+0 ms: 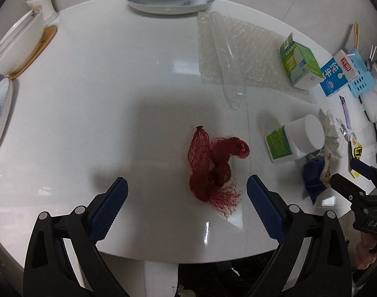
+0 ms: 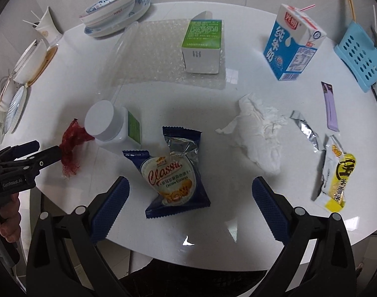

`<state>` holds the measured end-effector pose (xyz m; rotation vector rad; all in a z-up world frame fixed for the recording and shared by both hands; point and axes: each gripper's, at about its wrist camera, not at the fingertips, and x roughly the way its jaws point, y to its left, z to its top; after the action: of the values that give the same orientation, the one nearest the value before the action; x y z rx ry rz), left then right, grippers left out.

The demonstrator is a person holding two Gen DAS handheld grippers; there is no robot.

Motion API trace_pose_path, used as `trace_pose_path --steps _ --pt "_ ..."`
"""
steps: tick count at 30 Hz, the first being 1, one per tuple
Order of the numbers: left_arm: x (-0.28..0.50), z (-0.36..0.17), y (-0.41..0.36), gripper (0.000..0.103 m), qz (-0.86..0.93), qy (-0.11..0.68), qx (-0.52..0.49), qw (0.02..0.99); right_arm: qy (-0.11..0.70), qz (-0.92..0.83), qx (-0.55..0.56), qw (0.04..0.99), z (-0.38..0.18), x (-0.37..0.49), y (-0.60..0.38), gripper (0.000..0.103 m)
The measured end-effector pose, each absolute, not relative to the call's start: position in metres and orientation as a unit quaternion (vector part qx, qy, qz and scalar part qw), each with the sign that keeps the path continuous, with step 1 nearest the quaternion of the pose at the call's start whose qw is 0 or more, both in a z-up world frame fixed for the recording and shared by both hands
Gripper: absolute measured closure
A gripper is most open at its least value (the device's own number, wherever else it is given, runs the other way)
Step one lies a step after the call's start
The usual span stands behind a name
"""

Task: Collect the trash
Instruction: 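Grasp the red mesh bag with the left tool while the right tool grasps the blue Classic wrapper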

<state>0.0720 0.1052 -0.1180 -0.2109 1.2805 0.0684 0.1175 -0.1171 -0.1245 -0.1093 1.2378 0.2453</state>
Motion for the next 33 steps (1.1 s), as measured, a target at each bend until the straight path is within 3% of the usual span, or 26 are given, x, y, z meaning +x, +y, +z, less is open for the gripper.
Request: trace_pose_path --steps 5,13,19,21,24,33 --pt "0.084 -0.131 0.105 0.016 0.019 0.608 -0.092 0.788 0.591 0.104 -0.054 0.798 -0.137 0.126 -0.109 0.008" --pt "0.096 -0.139 0.100 0.035 0.000 0.624 -0.088 0.777 0.609 0.098 -0.053 0.786 -0.149 0.130 -0.103 0.018" --pt "0.101 -0.140 0.098 0.054 0.012 0.625 -0.083 0.776 0.619 0.100 -0.044 0.778 -0.152 0.132 -0.101 0.034" --pt "0.101 -0.140 0.097 0.064 0.008 0.627 -0.084 0.774 0.622 0.101 -0.041 0.775 -0.154 0.133 -0.099 0.043" --pt "0.101 -0.140 0.093 0.070 0.003 0.631 -0.090 0.771 0.629 0.104 -0.033 0.770 -0.156 0.133 -0.101 0.054" --pt "0.093 -0.125 0.087 0.075 0.003 0.620 -0.098 0.779 0.627 0.111 -0.011 0.771 -0.148 0.129 -0.115 0.062"
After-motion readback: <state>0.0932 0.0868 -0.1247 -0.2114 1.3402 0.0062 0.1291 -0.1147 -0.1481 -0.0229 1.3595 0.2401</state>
